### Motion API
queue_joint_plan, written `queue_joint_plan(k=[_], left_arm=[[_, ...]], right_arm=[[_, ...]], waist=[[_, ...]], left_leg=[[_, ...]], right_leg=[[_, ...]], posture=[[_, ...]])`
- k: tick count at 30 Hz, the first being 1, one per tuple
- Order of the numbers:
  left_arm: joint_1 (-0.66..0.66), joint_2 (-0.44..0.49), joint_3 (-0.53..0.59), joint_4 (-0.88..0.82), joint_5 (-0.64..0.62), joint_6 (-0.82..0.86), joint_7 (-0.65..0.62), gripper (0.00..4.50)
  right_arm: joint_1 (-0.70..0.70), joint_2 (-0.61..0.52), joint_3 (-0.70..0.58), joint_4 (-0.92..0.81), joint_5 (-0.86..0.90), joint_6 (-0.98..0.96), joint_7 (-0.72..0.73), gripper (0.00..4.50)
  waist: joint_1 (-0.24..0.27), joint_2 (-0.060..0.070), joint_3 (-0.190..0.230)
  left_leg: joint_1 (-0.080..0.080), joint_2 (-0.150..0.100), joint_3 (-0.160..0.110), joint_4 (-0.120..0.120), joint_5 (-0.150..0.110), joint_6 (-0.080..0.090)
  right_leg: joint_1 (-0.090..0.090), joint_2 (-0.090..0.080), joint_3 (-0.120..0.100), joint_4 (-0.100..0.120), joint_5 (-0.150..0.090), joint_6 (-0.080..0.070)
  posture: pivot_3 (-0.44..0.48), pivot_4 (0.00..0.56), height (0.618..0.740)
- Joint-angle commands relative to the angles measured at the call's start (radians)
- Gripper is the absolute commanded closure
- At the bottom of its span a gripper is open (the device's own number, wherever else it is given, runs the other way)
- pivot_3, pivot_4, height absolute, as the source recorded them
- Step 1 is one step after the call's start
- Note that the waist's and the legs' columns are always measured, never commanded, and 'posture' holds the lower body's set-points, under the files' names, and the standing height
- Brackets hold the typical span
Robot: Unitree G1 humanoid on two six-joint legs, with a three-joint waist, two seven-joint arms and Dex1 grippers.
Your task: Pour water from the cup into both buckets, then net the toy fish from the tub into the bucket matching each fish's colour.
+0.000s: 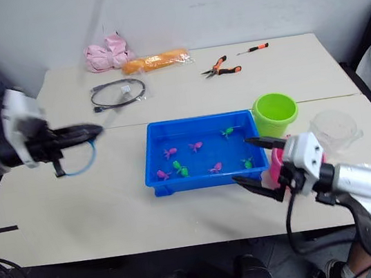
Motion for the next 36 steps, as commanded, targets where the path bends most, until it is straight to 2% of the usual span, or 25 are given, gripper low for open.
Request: queue_joint_plan(k=[1, 4, 7, 11, 17, 23, 32, 36], left_arm=[[-0.076, -0.014, -0.123, -0.006, 0.06, -0.075, -0.143, 4.49], [-0.123, -0.044, -0.251, -0.023, 0.149, -0.099, -0.196, 4.49], [-0.164, -0.139, -0.281, -0.032, 0.119, -0.029, -0.163, 4.49], [-0.193, -0.204, -0.312, 0.01, 0.158, -0.047, -0.151, 4.49], [-0.213, -0.245, -0.293, 0.049, 0.142, -0.028, -0.167, 4.49], [-0.189, -0.258, -0.284, 0.02, 0.121, -0.009, -0.158, 4.49], [-0.196, -0.274, -0.286, -0.009, 0.12, 0.027, -0.141, 4.49], [-0.192, -0.278, -0.284, -0.018, 0.121, 0.045, -0.125, 4.5]], right_arm=[[-0.077, -0.04, 0.033, -0.074, 0.104, 0.157, -0.001, 0.0], [-0.184, -0.071, 0.078, -0.085, 0.171, 0.326, -0.034, 0.0], [-0.272, -0.048, 0.133, -0.087, 0.191, 0.421, -0.067, 0.0], [-0.325, -0.025, 0.2, -0.082, 0.194, 0.507, -0.084, 0.0], [-0.35, 0.023, 0.231, -0.105, 0.215, 0.599, -0.127, 0.0], [-0.344, 0.06, 0.193, -0.122, 0.268, 0.653, -0.165, 0.0], [-0.351, 0.058, 0.168, -0.12, 0.314, 0.684, -0.175, 0.0], [-0.351, 0.062, 0.167, -0.117, 0.31, 0.675, -0.172, 1.27]], waist=[[0.0, 0.0, 0.0], [-0.003, -0.001, 0.0], [-0.005, -0.001, 0.0], [-0.004, -0.001, 0.001], [-0.006, -0.002, 0.001], [-0.006, -0.002, 0.001], [-0.005, -0.002, 0.001], [-0.006, -0.002, 0.001]], left_leg=[[-0.001, 0.001, 0.0, 0.0, 0.0, 0.0], [-0.003, 0.002, 0.0, 0.001, 0.0, 0.0], [-0.004, 0.002, 0.002, 0.002, 0.001, 0.002], [-0.006, 0.001, 0.001, 0.002, 0.001, 0.003], [-0.007, 0.0, 0.001, 0.003, 0.001, 0.006], [-0.007, 0.0, 0.001, 0.003, 0.001, 0.006], [-0.007, 0.0, 0.001, 0.003, 0.001, 0.006], [-0.007, 0.0, 0.001, 0.003, 0.001, 0.006]], right_leg=[[-0.001, 0.001, 0.0, 0.001, -0.001, -0.001], [-0.003, 0.004, -0.001, 0.003, -0.002, -0.003], [-0.003, 0.005, 0.0, 0.004, -0.001, -0.002], [-0.003, 0.006, -0.001, 0.003, 0.0, 0.0], [-0.003, 0.006, 0.0, 0.002, 0.001, 0.003], [-0.003, 0.005, 0.0, 0.002, 0.002, 0.003], [-0.003, 0.005, 0.0, 0.002, 0.002, 0.004], [-0.003, 0.006, 0.0, 0.002, 0.002, 0.004]], posture=[[0.0, 0.15, 0.74], [0.0, 0.15, 0.74], [0.0, 0.15, 0.74], [0.0, 0.15, 0.74], [0.0, 0.15, 0.74], [0.0, 0.15, 0.74], [0.0, 0.15, 0.74], [0.0, 0.15, 0.74]])
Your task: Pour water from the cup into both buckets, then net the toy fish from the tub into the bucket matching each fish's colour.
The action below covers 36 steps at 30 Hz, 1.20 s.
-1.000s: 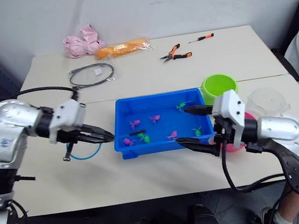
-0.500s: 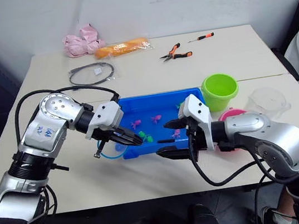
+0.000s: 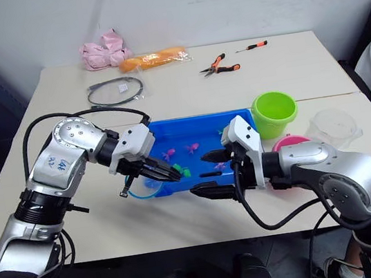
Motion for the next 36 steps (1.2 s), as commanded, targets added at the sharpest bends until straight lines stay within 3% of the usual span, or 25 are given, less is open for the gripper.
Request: queue_joint_plan(k=[1, 6, 7, 13, 14, 15, 17, 24, 25, 30, 36], left_arm=[[-0.007, -0.001, 0.021, -0.038, -0.009, 0.015, 0.014, 4.5], [-0.005, -0.011, 0.035, -0.047, -0.026, 0.025, 0.026, 4.5], [-0.005, -0.011, 0.035, -0.048, -0.026, 0.023, 0.027, 4.5], [0.001, -0.028, 0.069, -0.066, -0.086, 0.077, 0.027, 4.5], [0.003, -0.041, 0.087, -0.067, -0.098, 0.07, 0.038, 3.97], [0.001, -0.058, 0.115, -0.068, -0.126, 0.081, 0.052, 3.97], [-0.012, -0.095, 0.172, -0.061, -0.19, 0.124, 0.086, 3.32], [-0.033, -0.134, 0.357, 0.034, -0.29, 0.11, 0.176, 0.25], [-0.036, -0.125, 0.387, 0.049, -0.299, 0.115, 0.189, 0.03], [0.012, -0.023, 0.484, 0.084, -0.302, 0.135, 0.235, 0.03], [0.233, 0.077, 0.561, 0.101, -0.215, -0.029, 0.284, 0.03]], right_arm=[[-0.011, 0.005, -0.018, -0.032, 0.018, -0.008, 0.003, 1.81], [-0.006, 0.0, -0.012, -0.033, 0.019, -0.005, 0.011, 4.34], [-0.005, 0.0, -0.012, -0.034, 0.019, -0.004, 0.012, 4.44], [0.008, 0.004, -0.006, -0.041, 0.014, -0.011, 0.01, 4.44], [0.011, 0.007, -0.005, -0.042, 0.012, -0.017, 0.01, 4.5], [0.013, 0.009, -0.004, -0.043, 0.007, -0.024, 0.012, 4.5], [0.019, 0.008, -0.012, -0.047, 0.0, -0.039, 0.014, 4.5], [0.19, -0.094, -0.206, -0.125, 0.062, -0.051, 0.049, 4.5], [0.216, -0.106, -0.231, -0.131, 0.064, -0.054, 0.048, 4.5], [0.341, -0.151, -0.375, -0.144, 0.084, -0.061, 0.05, 4.5], [0.45, -0.204, -0.501, -0.125, 0.004, -0.121, 0.06, 4.5]], waist=[[0.0, 0.0, 0.0], [0.0, 0.0, 0.0], [0.0, 0.0, 0.0], [0.0, 0.0, 0.0], [0.0, 0.0, 0.0], [0.0, 0.0, 0.0], [0.004, 0.0, 0.0], [0.011, 0.0, 0.0], [0.01, 0.0, 0.0], [0.001, -0.001, 0.0], [0.002, -0.001, 0.0]], left_leg=[[0.0, 0.0, 0.0, 0.0, 0.0, 0.0], [0.0, 0.0, 0.0, 0.0, 0.0, 0.0], [0.0, 0.0, 0.0, 0.0, 0.0, 0.0], [0.0, 0.0, 0.0, 0.0, 0.0, 0.0], [0.0, 0.0, 0.0, 0.0, 0.0, 0.0], [0.0, 0.0, 0.0, 0.0, 0.0, 0.0], [0.0, 0.0, 0.0, 0.0, 0.0, 0.0], [-0.002, -0.001, -0.002, 0.001, 0.0, 0.0], [-0.002, -0.001, -0.002, 0.001, 0.0, 0.001], [-0.002, 0.0, -0.002, 0.001, 0.001, 0.0], [-0.001, -0.001, -0.001, 0.0, 0.001, 0.001]], right_leg=[[0.0, 0.0, 0.0, 0.0, 0.0, 0.0], [0.0, 0.0, 0.0, 0.0, 0.0, 0.0], [0.0, 0.0, 0.0, 0.0, 0.0, 0.0], [0.0, 0.0, 0.0, 0.0, 0.0, 0.0], [0.0, 0.0, 0.0, 0.0, 0.0, 0.0], [0.0, 0.0, 0.0, 0.0, 0.0, 0.0], [0.0, 0.0, 0.0, 0.0, 0.0, 0.0], [0.0, -0.001, -0.001, -0.001, 0.001, 0.002], [0.0, 0.0, -0.001, -0.001, 0.001, 0.002], [0.0, 0.0, -0.001, -0.001, 0.001, 0.002], [0.001, -0.001, -0.001, -0.002, 0.001, 0.002]], posture=[[0.0, 0.15, 0.74], [0.0, 0.15, 0.74], [0.0, 0.15, 0.74], [0.0, 0.15, 0.74], [0.0, 0.15, 0.74], [0.0, 0.15, 0.74], [0.0, 0.15, 0.74], [0.0, 0.15, 0.74], [0.0, 0.15, 0.74], [0.0, 0.15, 0.74], [0.0, 0.15, 0.74]])
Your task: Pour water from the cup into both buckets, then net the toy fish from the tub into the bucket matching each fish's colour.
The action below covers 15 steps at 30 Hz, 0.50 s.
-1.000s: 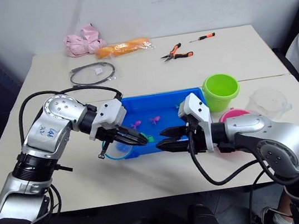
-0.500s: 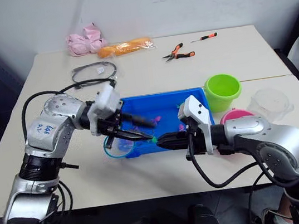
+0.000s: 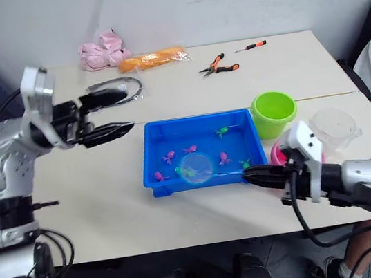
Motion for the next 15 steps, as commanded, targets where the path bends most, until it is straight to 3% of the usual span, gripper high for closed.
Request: queue_joint_plan(k=[1, 3, 6, 11, 15], left_arm=[[0.113, 0.021, 0.041, -0.011, 0.055, -0.141, 0.028, 0.03], [0.192, 0.011, 0.041, -0.037, 0.087, -0.22, 0.051, 0.03], [0.253, -0.018, 0.018, -0.034, 0.125, -0.335, 0.071, 0.03], [0.294, -0.032, -0.006, -0.12, 0.042, -0.206, 0.064, 0.03], [0.311, -0.037, -0.008, -0.126, 0.043, -0.195, 0.081, 0.03]], right_arm=[[0.017, -0.03, -0.065, -0.009, -0.07, -0.076, 0.003, 4.5], [0.038, -0.048, -0.067, -0.001, -0.124, -0.1, -0.001, 4.5], [-0.04, -0.088, 0.021, 0.037, -0.237, -0.101, -0.079, 4.5], [-0.163, -0.149, 0.164, 0.115, -0.38, -0.155, -0.082, 4.5], [-0.196, -0.219, 0.298, 0.167, -0.556, -0.276, -0.036, 4.5]], waist=[[0.001, 0.0, 0.0], [0.003, 0.0, 0.0], [0.009, 0.0, 0.0], [0.008, -0.001, 0.0], [0.006, 0.0, 0.0]], left_leg=[[0.001, 0.0, 0.0, 0.0, 0.0, 0.0], [0.001, 0.0, 0.0, 0.0, 0.0, 0.0], [0.001, 0.0, 0.0, 0.0, -0.001, 0.0], [0.002, 0.0, -0.001, 0.0, -0.002, -0.001], [0.002, 0.001, 0.0, -0.001, -0.002, -0.001]], right_leg=[[0.001, -0.001, 0.0, 0.0, 0.0, 0.0], [0.001, -0.002, 0.0, -0.001, 0.0, 0.0], [0.002, -0.003, 0.0, -0.004, 0.0, 0.0], [0.002, -0.004, 0.0, -0.006, 0.0, 0.0], [0.002, -0.003, 0.0, -0.007, 0.0, 0.0]], posture=[[0.0, 0.15, 0.74], [0.0, 0.15, 0.74], [0.0, 0.15, 0.74], [0.0, 0.15, 0.74], [0.0, 0.15, 0.74]])
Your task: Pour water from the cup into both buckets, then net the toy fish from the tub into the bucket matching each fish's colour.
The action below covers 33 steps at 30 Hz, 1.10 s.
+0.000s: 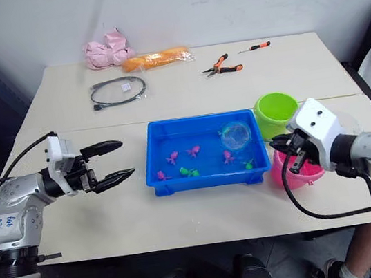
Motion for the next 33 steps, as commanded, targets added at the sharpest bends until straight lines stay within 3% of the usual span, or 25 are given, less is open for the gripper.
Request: queue_joint_plan(k=[1, 13, 23, 29, 33], left_arm=[[0.015, 0.008, 0.004, -0.021, -0.01, 0.0, 0.009, 0.03], [0.051, 0.056, -0.016, 0.009, -0.008, -0.031, -0.108, 0.03], [0.027, 0.066, -0.029, 0.032, 0.007, -0.053, -0.124, 0.03], [0.015, 0.084, -0.015, 0.074, 0.008, -0.078, -0.123, 0.03], [0.029, 0.093, -0.012, 0.066, 0.001, -0.078, -0.125, 0.03]], right_arm=[[-0.019, -0.055, 0.08, 0.029, -0.149, -0.109, 0.03, 4.5], [-0.163, -0.044, 0.332, 0.083, -0.503, -0.218, -0.003, 4.5], [-0.26, 0.049, 0.434, 0.084, -0.533, -0.119, 0.13, 4.5], [-0.308, 0.17, 0.392, 0.082, -0.461, 0.033, 0.14, 4.5], [-0.293, 0.171, 0.311, 0.086, -0.404, 0.083, 0.159, 4.5]], waist=[[-0.001, 0.0, 0.0], [-0.02, 0.0, 0.0], [-0.022, 0.0, 0.0], [-0.024, 0.0, 0.0], [-0.021, 0.0, 0.0]], left_leg=[[0.0, 0.0, 0.0, 0.0, 0.0, 0.0], [0.0, 0.0, 0.002, 0.0, 0.0, 0.0], [0.0, 0.001, 0.002, 0.0, 0.0, -0.001], [0.0, 0.001, 0.002, 0.0, 0.0, -0.001], [0.0, 0.0, 0.002, 0.0, 0.0, 0.0]], right_leg=[[0.0, 0.0, 0.0, 0.0, 0.0, 0.0], [-0.001, 0.0, 0.001, 0.0, 0.0, 0.0], [-0.001, 0.001, 0.001, 0.001, 0.0, 0.0], [-0.002, 0.001, 0.001, 0.003, 0.0, 0.0], [-0.002, 0.0, 0.001, 0.005, 0.0, 0.0]], posture=[[0.0, 0.15, 0.74], [0.0, 0.15, 0.74], [0.0, 0.15, 0.74], [0.0, 0.15, 0.74], [0.0, 0.15, 0.74]])
